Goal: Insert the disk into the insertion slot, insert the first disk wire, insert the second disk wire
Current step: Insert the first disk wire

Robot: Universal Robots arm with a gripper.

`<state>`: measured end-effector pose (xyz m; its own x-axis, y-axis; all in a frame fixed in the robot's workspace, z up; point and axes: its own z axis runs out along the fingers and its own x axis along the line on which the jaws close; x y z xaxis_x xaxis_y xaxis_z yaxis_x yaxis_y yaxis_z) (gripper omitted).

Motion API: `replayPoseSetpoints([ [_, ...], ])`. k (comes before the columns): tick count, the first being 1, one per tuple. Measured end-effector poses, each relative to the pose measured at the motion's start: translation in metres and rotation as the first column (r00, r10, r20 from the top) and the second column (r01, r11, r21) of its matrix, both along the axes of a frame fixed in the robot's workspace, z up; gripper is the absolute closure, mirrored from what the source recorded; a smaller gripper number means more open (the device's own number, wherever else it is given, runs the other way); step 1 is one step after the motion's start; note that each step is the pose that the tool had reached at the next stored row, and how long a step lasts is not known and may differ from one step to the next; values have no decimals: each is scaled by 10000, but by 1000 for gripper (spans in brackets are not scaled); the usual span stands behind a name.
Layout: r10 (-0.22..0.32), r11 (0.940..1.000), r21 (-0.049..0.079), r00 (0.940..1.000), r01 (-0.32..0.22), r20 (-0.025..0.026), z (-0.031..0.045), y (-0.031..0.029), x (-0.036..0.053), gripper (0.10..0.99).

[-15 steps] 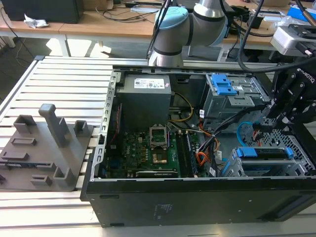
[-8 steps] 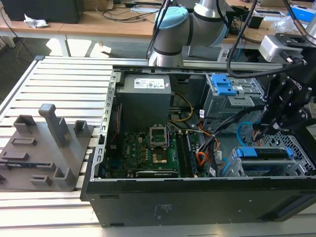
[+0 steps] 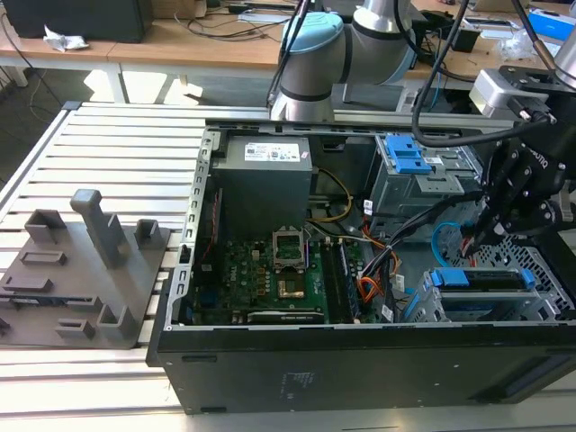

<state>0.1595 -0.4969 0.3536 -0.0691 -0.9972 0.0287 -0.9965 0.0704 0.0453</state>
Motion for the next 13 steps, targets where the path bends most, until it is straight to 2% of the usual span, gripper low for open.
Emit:
replayPoseSetpoints([
  [2,0,10000,0,10000,0,-1,0,0,0,906],
  [9,2,10000,0,10000,-2,0,0,0,6,906],
  [13,1,10000,1,10000,-1,-15,-1,-1,73,906],
])
